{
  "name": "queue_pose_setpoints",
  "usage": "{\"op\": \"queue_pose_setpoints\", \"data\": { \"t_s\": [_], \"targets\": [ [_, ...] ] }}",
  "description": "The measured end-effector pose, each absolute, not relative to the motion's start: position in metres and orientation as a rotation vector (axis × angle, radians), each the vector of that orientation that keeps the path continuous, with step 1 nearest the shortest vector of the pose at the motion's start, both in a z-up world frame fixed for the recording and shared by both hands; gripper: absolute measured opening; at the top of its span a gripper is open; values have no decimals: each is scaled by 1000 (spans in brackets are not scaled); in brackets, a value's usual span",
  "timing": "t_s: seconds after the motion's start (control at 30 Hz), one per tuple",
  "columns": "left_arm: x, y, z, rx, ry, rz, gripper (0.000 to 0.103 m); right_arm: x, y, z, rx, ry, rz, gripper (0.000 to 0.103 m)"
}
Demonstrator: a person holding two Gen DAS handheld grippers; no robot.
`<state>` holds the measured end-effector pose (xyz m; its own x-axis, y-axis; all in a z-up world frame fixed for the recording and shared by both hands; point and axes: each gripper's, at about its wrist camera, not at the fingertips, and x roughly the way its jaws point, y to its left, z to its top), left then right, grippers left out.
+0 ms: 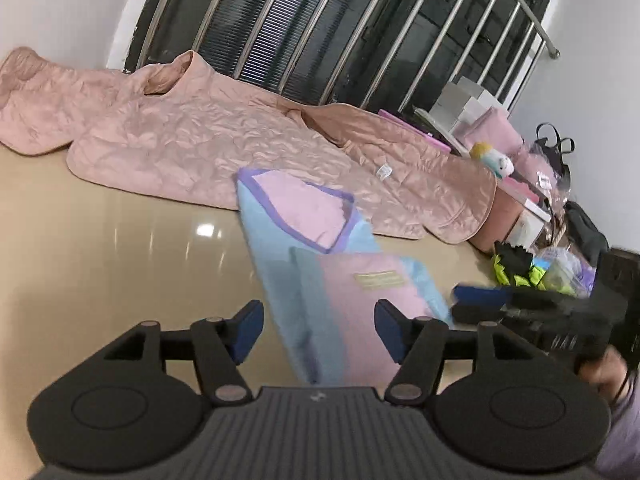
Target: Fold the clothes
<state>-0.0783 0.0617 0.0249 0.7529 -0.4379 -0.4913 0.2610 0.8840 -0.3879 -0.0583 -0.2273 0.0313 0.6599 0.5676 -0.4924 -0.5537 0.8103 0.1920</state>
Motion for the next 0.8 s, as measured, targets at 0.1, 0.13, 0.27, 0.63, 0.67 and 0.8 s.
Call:
{"op": "queue_pose_setpoints", "data": {
  "t_s": [0.1, 0.13, 0.27, 0.63, 0.67, 0.8],
  "targets": [
    [-73, 45, 16, -238, 625, -287, 57, -74, -216, 21, 3, 597, 594, 56],
    [-71, 42, 12, -222, 647, -267, 45, -71, -211, 16, -15, 619, 563, 44],
    [-76, 41, 6, -213, 648, -257, 37, -68, -210, 9, 40, 654, 531, 28],
    [-109, 36, 6, -213, 648, -284, 18, -108, -212, 4, 73, 619, 490, 10],
    [-110, 38, 7, -215, 649, -285, 20, -112, -214, 6, 74, 621, 491, 10],
    [-90, 54, 27, -225, 624, -254, 38, -115, -230, 24, 105, 583, 460, 28]
  ]
}}
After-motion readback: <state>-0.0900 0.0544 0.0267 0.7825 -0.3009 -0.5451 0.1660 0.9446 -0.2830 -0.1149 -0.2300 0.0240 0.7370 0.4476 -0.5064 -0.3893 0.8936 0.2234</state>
